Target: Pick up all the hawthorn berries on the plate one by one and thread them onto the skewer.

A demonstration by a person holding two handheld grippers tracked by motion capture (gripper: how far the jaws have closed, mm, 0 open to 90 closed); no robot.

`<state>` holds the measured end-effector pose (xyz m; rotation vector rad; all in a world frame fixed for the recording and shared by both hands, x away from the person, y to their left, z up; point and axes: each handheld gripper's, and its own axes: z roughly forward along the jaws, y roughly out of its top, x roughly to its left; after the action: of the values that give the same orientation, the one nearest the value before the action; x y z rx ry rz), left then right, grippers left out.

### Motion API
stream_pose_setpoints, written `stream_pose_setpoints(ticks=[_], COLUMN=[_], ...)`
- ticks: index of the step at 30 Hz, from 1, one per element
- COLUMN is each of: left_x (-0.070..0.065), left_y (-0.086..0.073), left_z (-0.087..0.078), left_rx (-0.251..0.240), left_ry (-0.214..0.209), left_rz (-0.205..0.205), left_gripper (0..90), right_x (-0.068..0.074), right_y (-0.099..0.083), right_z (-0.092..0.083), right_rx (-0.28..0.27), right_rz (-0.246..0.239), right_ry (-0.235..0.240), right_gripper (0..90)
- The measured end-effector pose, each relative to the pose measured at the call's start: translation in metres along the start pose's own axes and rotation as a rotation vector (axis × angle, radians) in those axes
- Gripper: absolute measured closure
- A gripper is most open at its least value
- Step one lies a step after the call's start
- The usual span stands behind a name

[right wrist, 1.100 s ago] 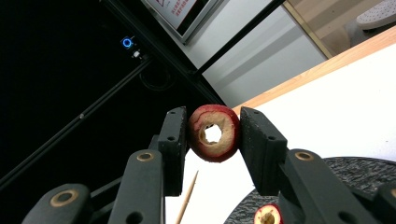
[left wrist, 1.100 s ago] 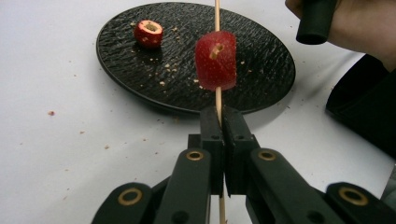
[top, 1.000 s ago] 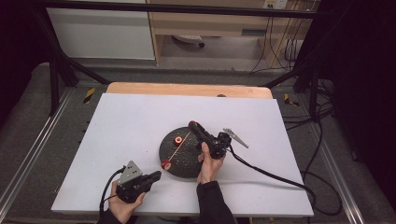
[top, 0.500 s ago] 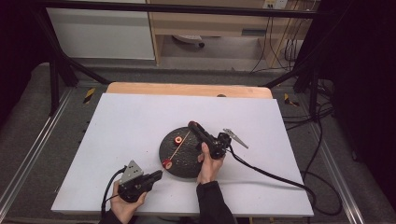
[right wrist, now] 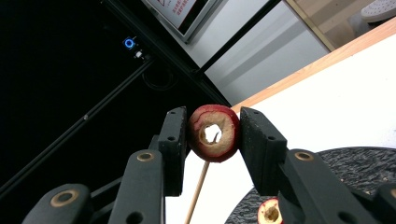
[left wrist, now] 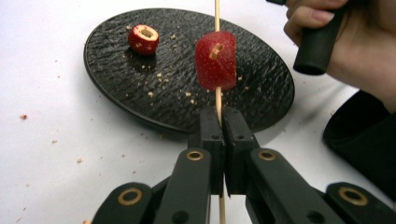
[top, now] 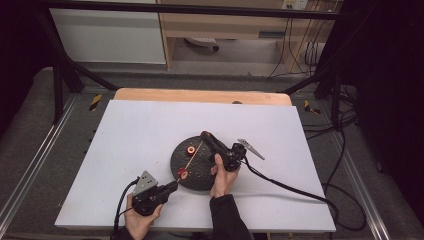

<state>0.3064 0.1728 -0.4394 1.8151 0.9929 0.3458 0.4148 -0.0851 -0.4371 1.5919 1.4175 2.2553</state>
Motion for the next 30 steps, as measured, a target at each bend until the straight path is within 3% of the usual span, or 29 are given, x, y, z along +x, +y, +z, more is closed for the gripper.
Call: stream_pose_setpoints(ticks=[9,15,25,30], left_x=[-0.005,-0.01,-0.02,-0.022], left_y=[0.008,0.008,0.008,0.012], left_z=[0.004,0.005,0.01,0.016], left_rx=[-0.004,-0.011,-0.028,-0.018], left_ry=[0.005,0.042,0.032,0.026], left_rz=[0.005,0.019,-0.048,-0.05], left_gripper=[87.8,87.8,87.9,87.9], right_x=[0.003,0.003,0.002,0.0], right_y=[0.006,0.008,0.008,0.005], right_z=[-0.002,-0.001,0.0,0.0], right_rx=[-0.008,0.0,-0.032,-0.037], right_rz=[-0.002,0.038,0.054,0.07], right_ry=[0.009,0.009,0.004,0.013], right_gripper=[63.4,63.6,63.9,63.9])
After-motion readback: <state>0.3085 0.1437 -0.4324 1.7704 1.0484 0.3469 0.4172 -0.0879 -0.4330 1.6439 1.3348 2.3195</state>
